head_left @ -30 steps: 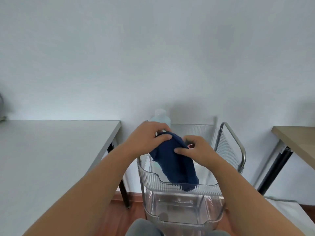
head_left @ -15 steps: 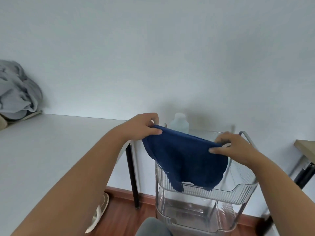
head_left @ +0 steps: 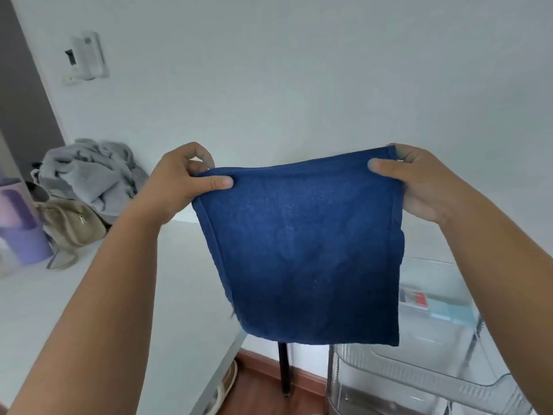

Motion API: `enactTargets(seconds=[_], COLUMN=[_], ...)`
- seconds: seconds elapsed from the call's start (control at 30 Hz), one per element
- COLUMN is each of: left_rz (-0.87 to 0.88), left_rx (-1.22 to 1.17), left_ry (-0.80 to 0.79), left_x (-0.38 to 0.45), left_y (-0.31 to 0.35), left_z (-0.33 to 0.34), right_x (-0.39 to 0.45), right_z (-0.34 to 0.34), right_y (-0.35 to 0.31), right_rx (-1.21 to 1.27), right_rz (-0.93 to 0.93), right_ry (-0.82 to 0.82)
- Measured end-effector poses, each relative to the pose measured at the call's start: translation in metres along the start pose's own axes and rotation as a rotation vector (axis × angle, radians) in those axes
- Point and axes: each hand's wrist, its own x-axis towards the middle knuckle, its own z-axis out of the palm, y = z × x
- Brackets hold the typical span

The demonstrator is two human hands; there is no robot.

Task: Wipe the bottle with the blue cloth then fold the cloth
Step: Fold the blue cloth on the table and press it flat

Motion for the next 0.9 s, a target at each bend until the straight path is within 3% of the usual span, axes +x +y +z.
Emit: enactTargets(seconds=[0.2,0.37,0.53,0.67,0.9], left_rz=[-0.066,-0.152,0.018,0.073,-0.155], left_rx=[-0.187,-0.010,0.039,0.010,-0.008], left_ry=[0.133,0.325,0.494,0.441,0.252], left_x=[-0.032,-0.034,-0.033,-0.066,-0.172], left_y=[-0.036,-0.075,-0.068,-0.066,-0.111], left_z=[-0.074,-0.108,-0.138,-0.134,-0.124], right_x=[0.051,0.088,0.112,0.099,0.034], right_z=[0.062,0.111,0.135,0.130,0.108], right_y=[0.043,0.072,0.073,0.089,0.148], right_rx=[0.135,-0.040,0.017,0.034,-0.100], right_rz=[0.135,0.260,0.208,0.159,0.242], right_ry=[-0.047,-0.015,0.007,-0.089,-0.311])
